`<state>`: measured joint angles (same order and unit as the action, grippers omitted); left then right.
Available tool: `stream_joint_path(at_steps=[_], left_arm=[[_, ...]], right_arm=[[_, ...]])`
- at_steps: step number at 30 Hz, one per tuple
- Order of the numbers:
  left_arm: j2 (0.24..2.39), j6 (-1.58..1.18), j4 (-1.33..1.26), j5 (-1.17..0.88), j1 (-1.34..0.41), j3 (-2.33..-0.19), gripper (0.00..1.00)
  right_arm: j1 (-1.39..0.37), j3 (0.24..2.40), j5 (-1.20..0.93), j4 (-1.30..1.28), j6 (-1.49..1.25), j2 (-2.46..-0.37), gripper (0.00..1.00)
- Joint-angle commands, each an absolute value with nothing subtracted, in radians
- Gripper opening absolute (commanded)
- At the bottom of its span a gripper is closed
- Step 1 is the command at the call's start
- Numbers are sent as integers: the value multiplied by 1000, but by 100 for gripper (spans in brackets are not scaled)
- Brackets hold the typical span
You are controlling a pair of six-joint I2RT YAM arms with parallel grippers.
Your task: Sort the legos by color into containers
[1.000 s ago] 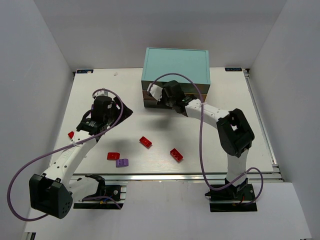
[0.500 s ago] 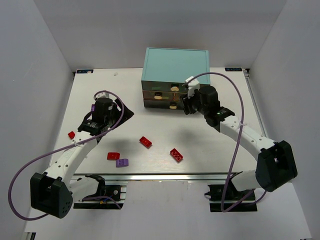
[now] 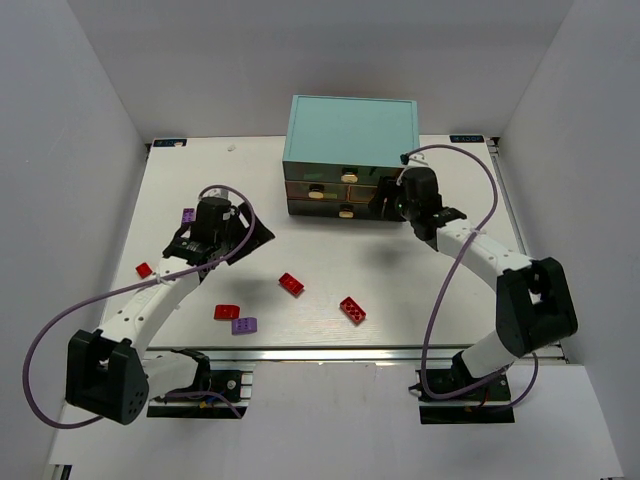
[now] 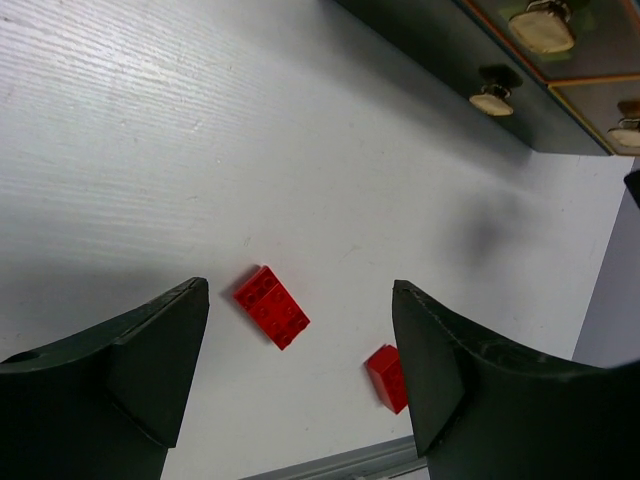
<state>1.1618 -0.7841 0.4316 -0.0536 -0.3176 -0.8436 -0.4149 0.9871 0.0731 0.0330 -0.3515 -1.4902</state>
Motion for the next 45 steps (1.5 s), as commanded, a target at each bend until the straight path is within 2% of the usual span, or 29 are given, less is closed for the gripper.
stream_joint_path(at_steps=[1,10,15,18,22,26,36,41,44,45], left_arm=[[1152,-765,410,-109,-316,-827,84],[1103,-770,437,-91,-316,-815,84],[1086,-775,448,-84,-316,-810,84],[1086,-775,454,-81,-316,-811,84],[1086,-773,463,-75,-316,-818,84],[1086,-773,466,-72,-316,-818,84],[1095,-765,480,-25,-316,-818,85],[1152,-689,505,47,-316,-864,88],[1187,-632,535,125,-307,-906,90],[1216,-623,540,146,-307,-916,92]], right_arm=[[-399,1075,117,80,-439,-1546,68],[-399,1161,219,98,-499,-1652,67],[-403,1172,244,147,-486,-1677,61],[-402,1193,253,134,-489,-1703,53],[-400,1177,246,132,-494,-1698,31],[-400,1137,221,94,-491,-1652,24],[-405,928,109,-55,-540,-1424,24],[-408,910,87,-103,-569,-1399,29],[-410,891,87,-97,-574,-1393,40],[-408,888,81,-88,-565,-1396,52]])
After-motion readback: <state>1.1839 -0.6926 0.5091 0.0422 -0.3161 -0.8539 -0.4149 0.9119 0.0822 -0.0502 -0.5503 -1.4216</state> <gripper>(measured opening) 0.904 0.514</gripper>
